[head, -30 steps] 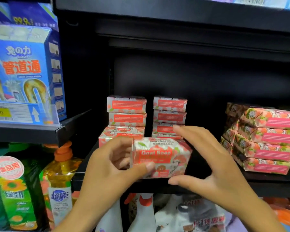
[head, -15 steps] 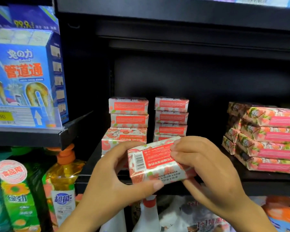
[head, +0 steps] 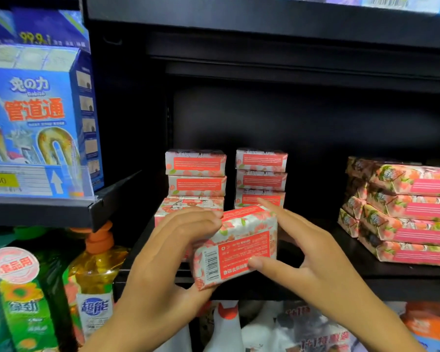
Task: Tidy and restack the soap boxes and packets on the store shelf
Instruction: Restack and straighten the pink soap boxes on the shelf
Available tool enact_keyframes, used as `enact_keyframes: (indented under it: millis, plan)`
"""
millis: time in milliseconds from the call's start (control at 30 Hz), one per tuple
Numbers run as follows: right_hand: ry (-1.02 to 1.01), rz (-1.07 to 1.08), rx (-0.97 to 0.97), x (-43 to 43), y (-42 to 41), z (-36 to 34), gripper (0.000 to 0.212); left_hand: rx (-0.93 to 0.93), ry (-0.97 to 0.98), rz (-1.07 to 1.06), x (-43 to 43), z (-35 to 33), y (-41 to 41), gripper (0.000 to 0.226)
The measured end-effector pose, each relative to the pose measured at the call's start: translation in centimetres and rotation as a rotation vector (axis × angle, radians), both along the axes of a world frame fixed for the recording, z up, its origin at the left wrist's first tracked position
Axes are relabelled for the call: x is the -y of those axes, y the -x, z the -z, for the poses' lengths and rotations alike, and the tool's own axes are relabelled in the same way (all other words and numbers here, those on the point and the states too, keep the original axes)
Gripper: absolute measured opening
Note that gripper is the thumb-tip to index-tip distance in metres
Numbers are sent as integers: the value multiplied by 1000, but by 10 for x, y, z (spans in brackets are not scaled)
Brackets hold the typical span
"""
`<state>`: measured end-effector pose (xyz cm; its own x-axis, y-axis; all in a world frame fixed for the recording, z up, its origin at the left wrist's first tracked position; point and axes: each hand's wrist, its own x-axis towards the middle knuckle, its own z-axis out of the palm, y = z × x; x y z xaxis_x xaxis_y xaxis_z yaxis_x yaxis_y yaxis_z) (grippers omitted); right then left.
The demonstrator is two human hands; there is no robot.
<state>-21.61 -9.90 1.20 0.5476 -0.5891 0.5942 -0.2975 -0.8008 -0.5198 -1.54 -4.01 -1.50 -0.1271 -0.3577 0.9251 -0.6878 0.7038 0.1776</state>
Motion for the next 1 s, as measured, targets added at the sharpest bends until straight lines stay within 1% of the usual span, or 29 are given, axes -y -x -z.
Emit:
enact_keyframes:
  millis: [100, 133, 167, 233, 300, 367, 433, 533, 633, 700, 733, 800, 900, 1000]
  plan:
    - [-77, 3, 73, -1, -6, -1, 70, 46, -18, 30, 13, -5, -7, 40]
    - [-114, -6, 108, -2, -8, -1, 67, 72, -37, 16, 16, -5, -9, 31]
    - [-146, -22, 137, -2, -9, -2, 63, 76, -56, 2, 19, -6, -11, 28]
    - [-163, -47, 196, -3, -10, -2, 55, 0, -121, -10, 18, -3, -11, 39]
    - [-163, -68, 267, -5, -10, -1, 51, -111, -203, 6, 14, 0, -10, 67]
    - [-153, -75, 343, -8, -12, -2, 49, -231, -339, 68, 9, 0, -12, 84]
    - [-60, 0, 386, -9, -13, -1, 49, -301, -440, 116, 7, -3, -14, 88]
    - [119, 114, 381, -10, -15, 0, 46, -390, -544, 259, 4, -9, -13, 78]
    - [355, 124, 319, -7, -18, 4, 35, -474, -614, 388, 4, -17, -8, 70]
    - [492, 136, 265, -4, -19, 8, 35, -515, -611, 417, 4, -18, -6, 57]
    - [518, 143, 248, -2, -19, 10, 38, -534, -593, 416, 4, -18, -5, 54]
    - [528, 150, 217, 0, -19, 12, 41, -558, -538, 379, 1, -15, -5, 54]
    - [453, 149, 167, 2, -15, 13, 44, -542, -427, 309, -5, -15, -7, 60]
    - [306, 174, 145, 7, -9, 15, 47, -566, -318, 252, -7, -19, -11, 62]
